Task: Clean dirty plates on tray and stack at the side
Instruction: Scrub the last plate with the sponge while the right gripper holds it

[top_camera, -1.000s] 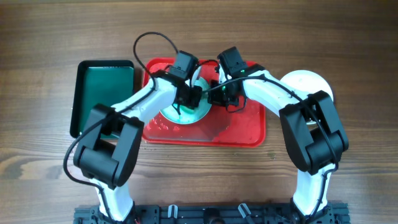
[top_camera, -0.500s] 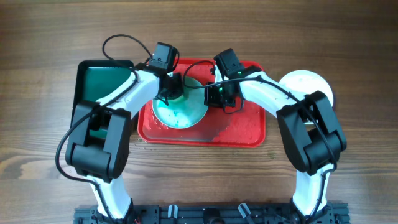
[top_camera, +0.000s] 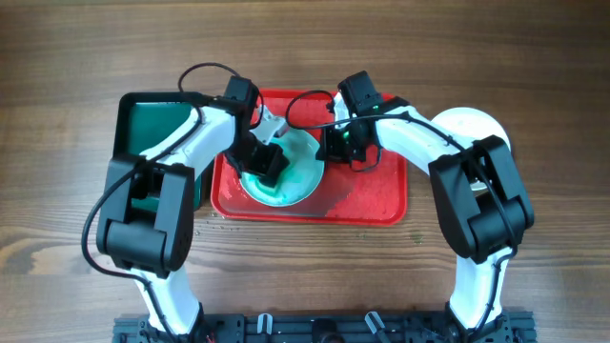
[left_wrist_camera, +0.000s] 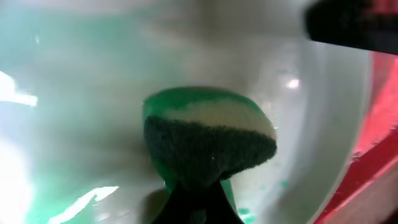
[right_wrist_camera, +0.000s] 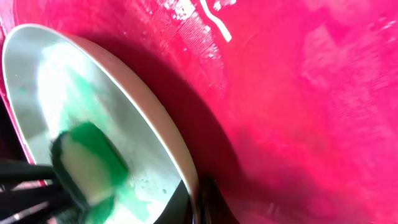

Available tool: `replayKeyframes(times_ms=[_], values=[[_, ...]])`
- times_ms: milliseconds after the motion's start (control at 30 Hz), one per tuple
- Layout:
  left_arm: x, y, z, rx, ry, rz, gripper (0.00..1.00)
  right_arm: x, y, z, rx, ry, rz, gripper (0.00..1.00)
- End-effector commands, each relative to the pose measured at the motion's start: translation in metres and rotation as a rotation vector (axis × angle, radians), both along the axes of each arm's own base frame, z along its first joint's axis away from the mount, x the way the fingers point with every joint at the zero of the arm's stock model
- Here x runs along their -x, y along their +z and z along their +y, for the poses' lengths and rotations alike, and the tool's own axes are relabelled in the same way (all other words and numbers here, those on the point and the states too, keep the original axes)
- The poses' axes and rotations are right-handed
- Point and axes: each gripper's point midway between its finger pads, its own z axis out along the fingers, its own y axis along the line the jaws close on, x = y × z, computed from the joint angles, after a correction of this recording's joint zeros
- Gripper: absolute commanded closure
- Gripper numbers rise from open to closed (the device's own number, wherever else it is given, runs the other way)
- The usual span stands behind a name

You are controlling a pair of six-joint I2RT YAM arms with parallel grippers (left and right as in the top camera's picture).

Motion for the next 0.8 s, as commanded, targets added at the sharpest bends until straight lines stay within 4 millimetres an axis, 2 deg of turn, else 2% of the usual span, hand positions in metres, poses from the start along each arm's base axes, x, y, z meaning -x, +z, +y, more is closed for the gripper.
replayKeyframes(times_ms=[0,100,167,233,300,367,467,567,600,633,667,700,733,767], values=[[0.023,-0.013,-0.038,0.089,-0.096,0.043,0.96,-0.004,-0.008,-0.001,-0.016,-0.034,0.03,0.95],[0.006,-0.012,-0.061,0.113,-0.024,-0.015,0.96,-0.004,-0.008,-0.001,-0.016,-0.034,0.03,0.96],[-0.018,-0.016,-0.056,0.053,0.116,-0.071,0.96,-0.004,-0.008,-0.001,-0.016,-0.034,0.031,0.96],[-0.047,-0.022,-0.03,-0.084,0.328,-0.146,0.96,-0.004,-0.008,-0.001,-0.015,-0.034,0.031,0.95],[-0.074,-0.023,0.01,-0.236,0.571,-0.24,0.96,-0.004,-0.008,-0.002,-0.011,-0.035,0.032,0.95],[-0.087,-0.021,0.042,-0.327,0.715,-0.298,0.96,-0.004,-0.008,-0.002,-0.011,-0.035,0.032,0.96],[-0.099,-0.016,0.091,-0.436,0.87,-0.357,0.96,-0.004,-0.009,-0.003,-0.008,-0.036,0.03,0.95],[-0.095,-0.017,0.115,-0.495,0.9,-0.342,0.96,-0.004,-0.009,-0.003,-0.008,-0.036,0.03,0.96],[-0.088,-0.02,0.115,-0.499,0.868,-0.308,0.96,-0.004,-0.009,-0.003,-0.008,-0.037,0.031,0.96],[-0.081,-0.024,0.102,-0.455,0.763,-0.257,0.96,-0.005,-0.009,-0.002,-0.009,-0.036,0.029,0.96],[-0.071,-0.028,0.08,-0.361,0.647,-0.186,0.96,-0.005,-0.009,-0.002,-0.009,-0.037,0.027,0.96],[-0.057,-0.028,0.048,-0.206,0.519,-0.092,0.96,-0.005,-0.009,-0.002,-0.008,-0.037,0.027,0.96],[-0.042,-0.021,0.017,-0.042,0.393,-0.015,0.96,-0.005,-0.009,-0.003,-0.006,-0.037,0.026,0.96],[-0.022,-0.005,-0.016,0.163,0.241,0.058,0.96,-0.005,-0.009,-0.003,-0.006,-0.037,0.027,0.96]])
